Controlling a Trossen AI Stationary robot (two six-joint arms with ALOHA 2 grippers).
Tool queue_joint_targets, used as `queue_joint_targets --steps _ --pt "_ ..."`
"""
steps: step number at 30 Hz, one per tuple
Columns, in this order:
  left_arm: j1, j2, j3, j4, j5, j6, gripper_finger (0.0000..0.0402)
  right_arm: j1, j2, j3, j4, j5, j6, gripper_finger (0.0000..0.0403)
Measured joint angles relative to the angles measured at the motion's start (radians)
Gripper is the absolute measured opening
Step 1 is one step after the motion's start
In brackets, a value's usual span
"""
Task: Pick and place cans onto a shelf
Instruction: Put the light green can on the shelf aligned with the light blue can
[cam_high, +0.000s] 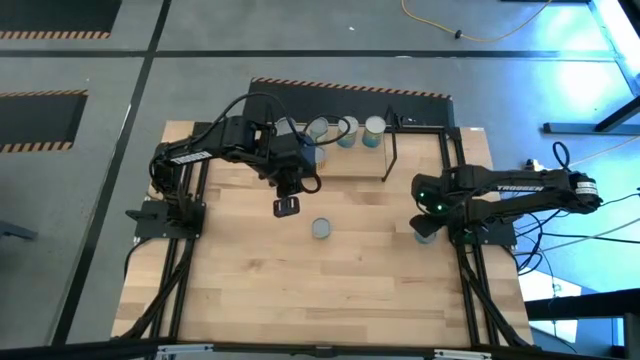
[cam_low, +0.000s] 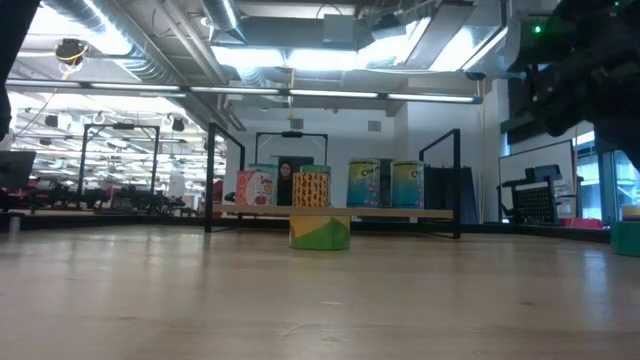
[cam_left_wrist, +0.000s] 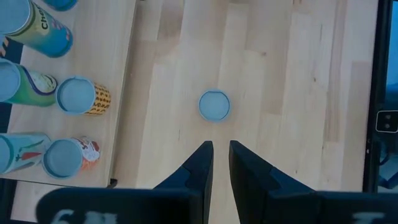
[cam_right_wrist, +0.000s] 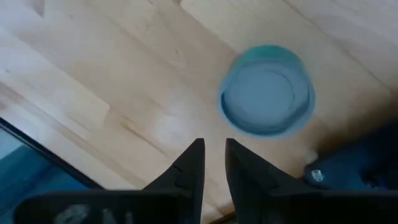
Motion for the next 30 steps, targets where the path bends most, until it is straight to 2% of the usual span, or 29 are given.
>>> queue_joint_targets --steps 8,14,23,30 --pt "0.000 0.000 0.000 0.000 0.000 0.000 0.0044 0.002 0.000 -0.089 0.121 0.006 -0.026 0.0067" --pt "0.000 0.000 0.000 0.000 0.000 0.000 0.0044 0.061 0.007 -0.134 0.153 0.028 -0.045 0.0067" --pt "0.002 0.000 0.000 0.000 0.000 0.000 0.0044 0.128 0.029 -0.143 0.205 0.070 0.003 0.0067" --pt "0.002 0.000 0.000 0.000 0.000 0.000 0.0044 0.174 0.110 -0.142 0.233 0.109 0.058 0.0067"
